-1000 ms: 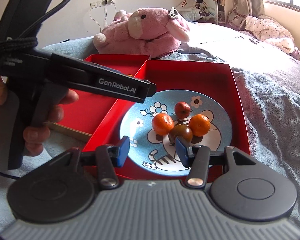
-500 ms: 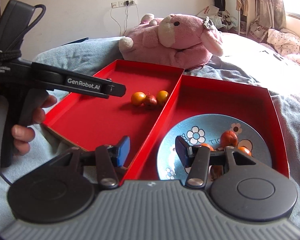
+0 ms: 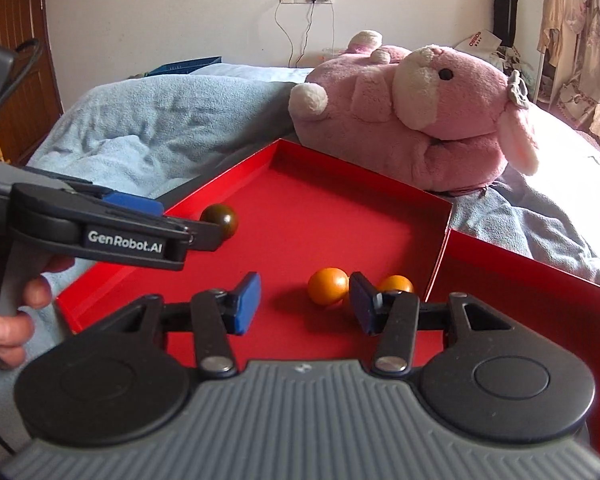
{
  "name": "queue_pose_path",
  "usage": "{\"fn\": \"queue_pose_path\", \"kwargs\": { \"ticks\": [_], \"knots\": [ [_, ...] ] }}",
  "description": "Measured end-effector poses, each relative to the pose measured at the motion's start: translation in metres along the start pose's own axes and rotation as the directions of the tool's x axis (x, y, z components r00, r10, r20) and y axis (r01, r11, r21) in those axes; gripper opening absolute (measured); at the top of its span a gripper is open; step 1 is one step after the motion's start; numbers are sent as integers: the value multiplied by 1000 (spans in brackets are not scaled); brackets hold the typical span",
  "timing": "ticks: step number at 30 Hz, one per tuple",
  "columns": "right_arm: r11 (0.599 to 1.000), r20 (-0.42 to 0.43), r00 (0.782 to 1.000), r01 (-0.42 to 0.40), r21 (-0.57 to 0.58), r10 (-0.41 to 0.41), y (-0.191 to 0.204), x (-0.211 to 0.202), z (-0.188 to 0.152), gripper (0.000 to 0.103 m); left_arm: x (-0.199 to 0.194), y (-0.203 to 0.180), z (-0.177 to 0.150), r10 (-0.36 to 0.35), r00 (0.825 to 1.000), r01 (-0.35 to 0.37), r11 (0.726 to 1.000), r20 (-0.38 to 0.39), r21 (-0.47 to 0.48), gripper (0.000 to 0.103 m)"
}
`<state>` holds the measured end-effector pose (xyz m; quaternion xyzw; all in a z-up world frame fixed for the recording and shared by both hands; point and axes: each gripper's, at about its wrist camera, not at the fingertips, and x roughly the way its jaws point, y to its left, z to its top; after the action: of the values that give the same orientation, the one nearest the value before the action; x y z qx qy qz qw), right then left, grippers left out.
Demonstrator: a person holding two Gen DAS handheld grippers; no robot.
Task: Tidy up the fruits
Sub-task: 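Grasp another orange with the right tool while the left tool approaches a dark tomato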
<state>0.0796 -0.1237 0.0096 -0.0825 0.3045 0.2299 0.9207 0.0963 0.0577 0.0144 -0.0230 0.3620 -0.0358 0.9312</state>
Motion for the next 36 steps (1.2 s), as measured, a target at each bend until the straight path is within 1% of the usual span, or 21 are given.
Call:
{"fn": "queue_pose_path", "kwargs": {
  "ticks": [3, 6, 9, 13, 17, 18, 19, 21, 24, 27, 29, 31, 35, 36],
  "knots": [
    [999, -23, 1000, 6, -36, -7, 2, 19, 6, 51, 12, 4, 2, 4, 1000, -4, 1000, -27, 1, 72],
    [997, -48, 999, 14, -69, -17, 2, 33, 8, 47, 18, 14, 5, -11, 999, 9, 999, -41, -48, 72],
    [994, -70, 997, 25, -105, -32, 2, 45, 8, 47, 19, 21, 6, -27, 999, 24, 996, -42, -81, 72],
    [990, -112, 992, 44, -137, -59, 2, 60, 4, 46, 21, 22, 6, -36, 998, 32, 996, -47, -87, 72],
    [982, -124, 989, 56, -183, -80, 3, 70, 3, 46, 25, 24, 7, -35, 998, 29, 996, -59, -88, 72],
    [979, -126, 988, 58, -198, -84, 4, 72, 2, 45, 27, 25, 7, -34, 997, 28, 996, -64, -90, 72],
    [975, -128, 988, 58, -215, -87, 5, 75, 2, 37, 29, 25, 7, -31, 997, 24, 996, -68, -90, 72],
    [973, -122, 989, 55, -225, -84, 5, 76, 1, 37, 31, 24, 7, -23, 997, 16, 996, -78, -86, 72],
    [982, -115, 992, 35, -185, -57, 2, 70, 0, 37, 37, 21, 9, -8, 996, 2, 998, -87, -68, 72],
    [992, -87, 996, -8, -129, -4, 3, 51, -1, 37, 45, 20, 10, 2, 995, -8, 999, -102, -53, 72],
    [995, -72, 997, -38, -91, 32, 6, 36, -5, 37, 49, 18, 12, 13, 995, -17, 999, -98, -35, 72],
    [996, -71, 995, -69, -51, 66, 8, 23, -10, 37, 53, 17, 14, 20, 995, -22, 1000, -95, -20, 72],
    [995, -78, 992, -99, 20, 100, 10, 5, -24, 37, 60, 12, 15, 17, 995, -16, 1000, -96, 11, 72],
    [994, -78, 992, -101, 33, 103, 11, 1, -27, 37, 64, 11, 15, 16, 994, -15, 1000, -111, 17, 69]
  ]
}}
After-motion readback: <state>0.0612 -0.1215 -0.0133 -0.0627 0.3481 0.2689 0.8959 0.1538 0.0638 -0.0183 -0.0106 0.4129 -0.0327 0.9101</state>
